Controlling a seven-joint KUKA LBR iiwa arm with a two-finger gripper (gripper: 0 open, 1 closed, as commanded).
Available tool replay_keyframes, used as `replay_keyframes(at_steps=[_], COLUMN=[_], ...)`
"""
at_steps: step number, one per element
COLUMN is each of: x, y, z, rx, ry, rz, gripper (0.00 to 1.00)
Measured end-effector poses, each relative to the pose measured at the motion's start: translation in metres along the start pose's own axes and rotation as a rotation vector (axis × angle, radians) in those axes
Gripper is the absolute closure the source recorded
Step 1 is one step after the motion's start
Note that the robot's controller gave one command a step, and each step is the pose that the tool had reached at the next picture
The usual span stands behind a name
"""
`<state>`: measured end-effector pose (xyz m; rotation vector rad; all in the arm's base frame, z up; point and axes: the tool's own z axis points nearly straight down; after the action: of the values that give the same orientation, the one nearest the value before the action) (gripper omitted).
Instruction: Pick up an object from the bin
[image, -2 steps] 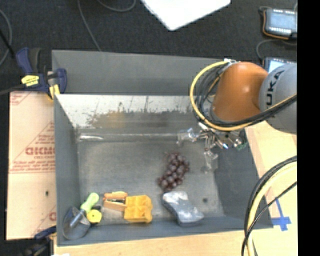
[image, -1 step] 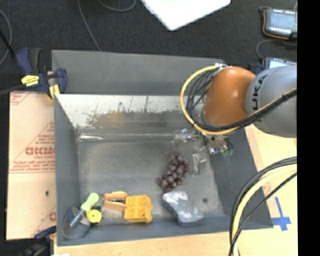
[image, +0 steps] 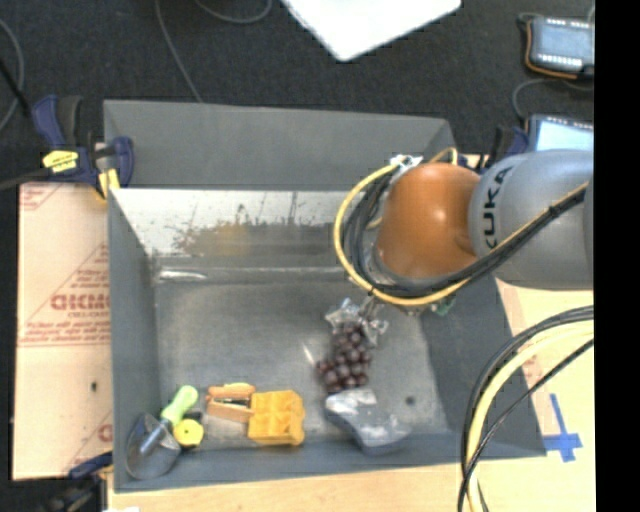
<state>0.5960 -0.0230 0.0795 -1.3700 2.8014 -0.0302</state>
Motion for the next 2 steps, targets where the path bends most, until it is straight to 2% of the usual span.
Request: replay_keyframes(at_steps=[2], x=[0.0009], y=[0.0012], z=[-0.0041], rx=[-0.004], ry=[0.001], rz=[0.002], gripper=[1.00])
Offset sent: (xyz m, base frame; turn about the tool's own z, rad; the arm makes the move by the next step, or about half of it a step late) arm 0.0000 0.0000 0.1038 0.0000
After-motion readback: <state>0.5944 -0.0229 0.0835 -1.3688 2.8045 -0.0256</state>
